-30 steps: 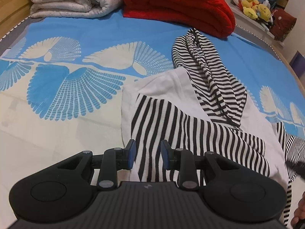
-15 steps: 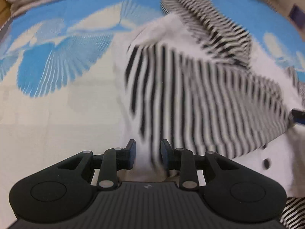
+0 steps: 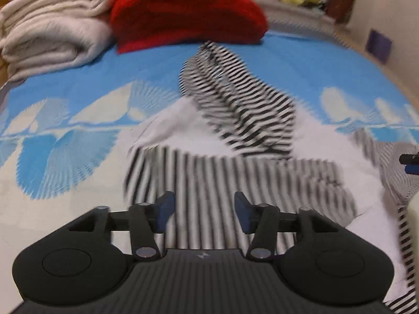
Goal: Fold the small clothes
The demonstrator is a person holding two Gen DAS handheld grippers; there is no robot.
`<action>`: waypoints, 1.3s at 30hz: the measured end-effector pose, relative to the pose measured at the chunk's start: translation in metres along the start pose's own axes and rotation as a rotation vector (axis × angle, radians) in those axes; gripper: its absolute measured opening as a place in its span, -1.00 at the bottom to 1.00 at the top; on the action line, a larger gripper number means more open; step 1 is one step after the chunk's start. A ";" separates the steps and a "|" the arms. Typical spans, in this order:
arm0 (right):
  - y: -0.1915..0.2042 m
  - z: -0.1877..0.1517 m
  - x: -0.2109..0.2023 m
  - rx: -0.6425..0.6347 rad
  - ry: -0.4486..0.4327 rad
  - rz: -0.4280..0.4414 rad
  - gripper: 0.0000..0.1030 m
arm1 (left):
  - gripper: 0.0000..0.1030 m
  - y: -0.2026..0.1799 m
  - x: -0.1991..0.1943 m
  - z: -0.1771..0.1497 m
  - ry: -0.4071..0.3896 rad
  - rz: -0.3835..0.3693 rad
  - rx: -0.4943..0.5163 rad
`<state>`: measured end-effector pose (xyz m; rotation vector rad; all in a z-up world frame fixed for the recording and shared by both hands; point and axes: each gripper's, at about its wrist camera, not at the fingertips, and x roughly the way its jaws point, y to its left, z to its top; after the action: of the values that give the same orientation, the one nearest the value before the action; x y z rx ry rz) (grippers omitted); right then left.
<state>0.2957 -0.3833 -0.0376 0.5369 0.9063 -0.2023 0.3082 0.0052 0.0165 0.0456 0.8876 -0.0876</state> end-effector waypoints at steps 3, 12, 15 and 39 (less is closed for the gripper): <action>-0.040 0.018 -0.007 0.061 -0.034 -0.050 -0.25 | 0.66 -0.015 -0.005 -0.001 -0.038 -0.059 0.011; -0.160 0.042 -0.008 0.263 -0.075 -0.206 0.03 | 0.66 -0.028 -0.009 -0.006 -0.095 -0.096 0.042; -0.184 0.043 -0.003 0.315 -0.101 -0.241 0.25 | 0.66 -0.025 -0.011 -0.005 -0.114 -0.092 0.048; -0.226 0.055 0.023 0.406 -0.266 -0.288 -0.96 | 0.63 0.016 -0.011 0.004 -0.069 -0.033 -0.004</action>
<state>0.2609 -0.6032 -0.1092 0.7325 0.6795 -0.7139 0.3055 0.0216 0.0279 0.0237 0.8197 -0.1172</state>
